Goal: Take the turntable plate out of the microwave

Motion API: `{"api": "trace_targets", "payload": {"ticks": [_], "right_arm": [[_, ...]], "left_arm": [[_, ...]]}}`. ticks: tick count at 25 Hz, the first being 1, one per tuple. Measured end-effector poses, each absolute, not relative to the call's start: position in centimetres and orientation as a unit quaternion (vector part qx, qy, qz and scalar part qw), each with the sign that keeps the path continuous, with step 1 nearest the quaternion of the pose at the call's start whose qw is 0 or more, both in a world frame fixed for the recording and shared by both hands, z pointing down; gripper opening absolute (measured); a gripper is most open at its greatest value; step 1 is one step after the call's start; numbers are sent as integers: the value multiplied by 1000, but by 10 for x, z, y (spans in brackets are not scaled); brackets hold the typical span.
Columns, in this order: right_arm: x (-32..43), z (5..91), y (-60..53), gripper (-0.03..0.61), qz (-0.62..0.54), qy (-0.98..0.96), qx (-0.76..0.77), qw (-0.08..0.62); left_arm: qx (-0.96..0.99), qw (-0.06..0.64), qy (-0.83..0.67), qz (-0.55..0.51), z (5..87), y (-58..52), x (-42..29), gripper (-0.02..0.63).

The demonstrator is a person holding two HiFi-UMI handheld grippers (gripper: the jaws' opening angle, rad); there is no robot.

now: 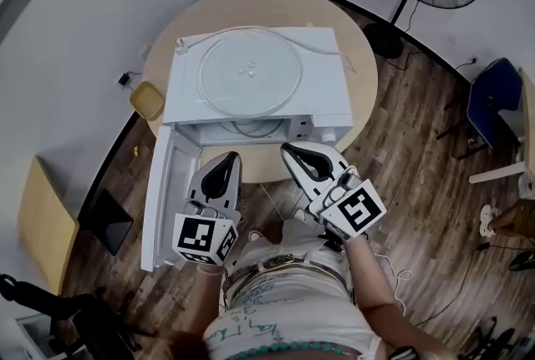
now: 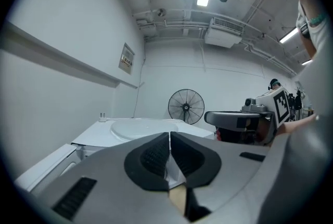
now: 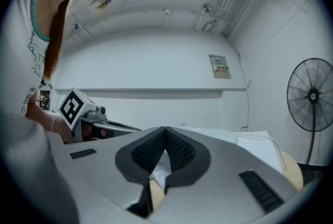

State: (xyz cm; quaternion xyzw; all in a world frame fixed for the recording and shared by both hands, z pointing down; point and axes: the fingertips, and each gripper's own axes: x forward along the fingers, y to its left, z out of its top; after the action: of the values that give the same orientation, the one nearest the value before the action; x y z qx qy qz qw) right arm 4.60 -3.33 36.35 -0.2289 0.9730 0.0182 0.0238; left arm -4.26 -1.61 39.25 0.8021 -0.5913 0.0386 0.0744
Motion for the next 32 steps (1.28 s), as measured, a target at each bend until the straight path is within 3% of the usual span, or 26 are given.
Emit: {"api": "trace_targets", "payload": {"ticks": [16, 32], "right_arm": [[65, 317, -64, -9, 0, 987, -145, 70], [14, 313, -59, -9, 17, 975, -213, 65]], "left_arm": [[788, 32, -615, 1, 337, -50, 12, 17], [828, 1, -561, -10, 312, -54, -40, 17]]}}
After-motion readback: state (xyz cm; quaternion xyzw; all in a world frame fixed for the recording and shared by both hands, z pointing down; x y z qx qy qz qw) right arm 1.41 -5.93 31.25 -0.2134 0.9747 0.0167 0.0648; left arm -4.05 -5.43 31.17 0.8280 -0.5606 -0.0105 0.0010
